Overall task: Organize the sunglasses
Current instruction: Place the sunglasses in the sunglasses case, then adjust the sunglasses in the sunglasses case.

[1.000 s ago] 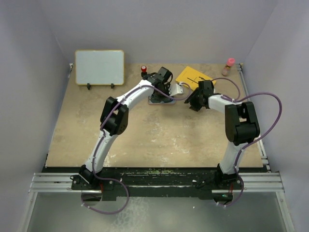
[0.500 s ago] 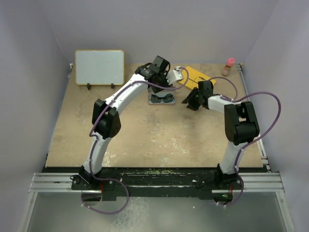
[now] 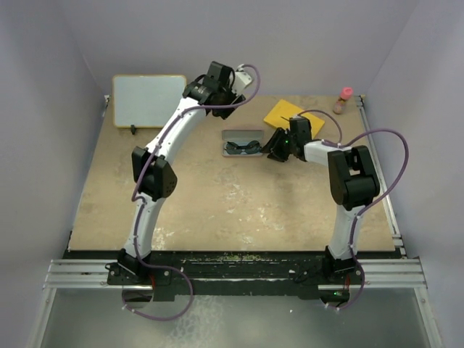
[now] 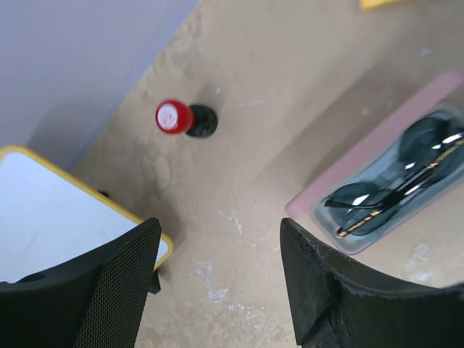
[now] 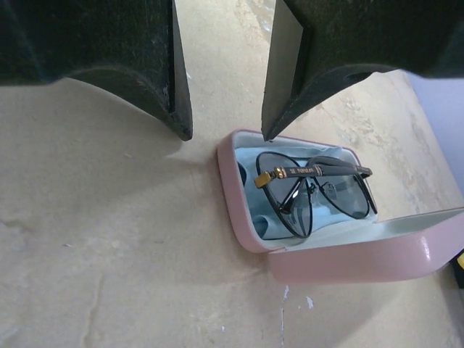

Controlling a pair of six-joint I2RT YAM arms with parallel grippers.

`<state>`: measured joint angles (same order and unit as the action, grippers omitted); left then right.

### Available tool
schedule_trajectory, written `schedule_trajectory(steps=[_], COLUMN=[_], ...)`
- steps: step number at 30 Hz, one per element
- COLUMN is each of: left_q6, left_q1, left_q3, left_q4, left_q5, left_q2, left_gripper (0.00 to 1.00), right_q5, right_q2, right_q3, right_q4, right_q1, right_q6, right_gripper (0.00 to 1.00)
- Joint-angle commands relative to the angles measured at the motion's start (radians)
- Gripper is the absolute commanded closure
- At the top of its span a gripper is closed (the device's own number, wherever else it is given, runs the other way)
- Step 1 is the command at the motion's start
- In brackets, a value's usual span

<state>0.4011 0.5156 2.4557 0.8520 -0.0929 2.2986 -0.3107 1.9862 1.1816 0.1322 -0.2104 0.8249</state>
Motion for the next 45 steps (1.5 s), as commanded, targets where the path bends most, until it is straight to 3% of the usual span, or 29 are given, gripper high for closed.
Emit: schedule_trajectory(steps=[1,10,25,45], left_q6=[-0.095,-0.081,-0.060,-0.001], left_q1=[-0.062,-0.072,-0.069,-0.027], left_q3=[0.021,-0.026,-0.048,-0.050], left_q4=[-0.013,-0.141,-0.208,-0.247], left_q5=[-0.014,0.058,0.107,0.154], left_q2=[0.039,0.026,0.021,0.088], left_gripper=[0.29,0.28,0.28,0.28], right_q5=[-0.026,-0.026,0.041,0.028], right_q2=[0.026,0.050,0.149,0.014], right_q3=[0.075,0.082,0.319,0.198], right_q4=[-0.054,-0.083,-0.295,-0.253], right_q1=[-0.006,-0.009,-0.040,-0.048], right_q6=[-0.066,-0.049,-0.119,-0.106], right_gripper=[0.53,0.65,0.69,0.68])
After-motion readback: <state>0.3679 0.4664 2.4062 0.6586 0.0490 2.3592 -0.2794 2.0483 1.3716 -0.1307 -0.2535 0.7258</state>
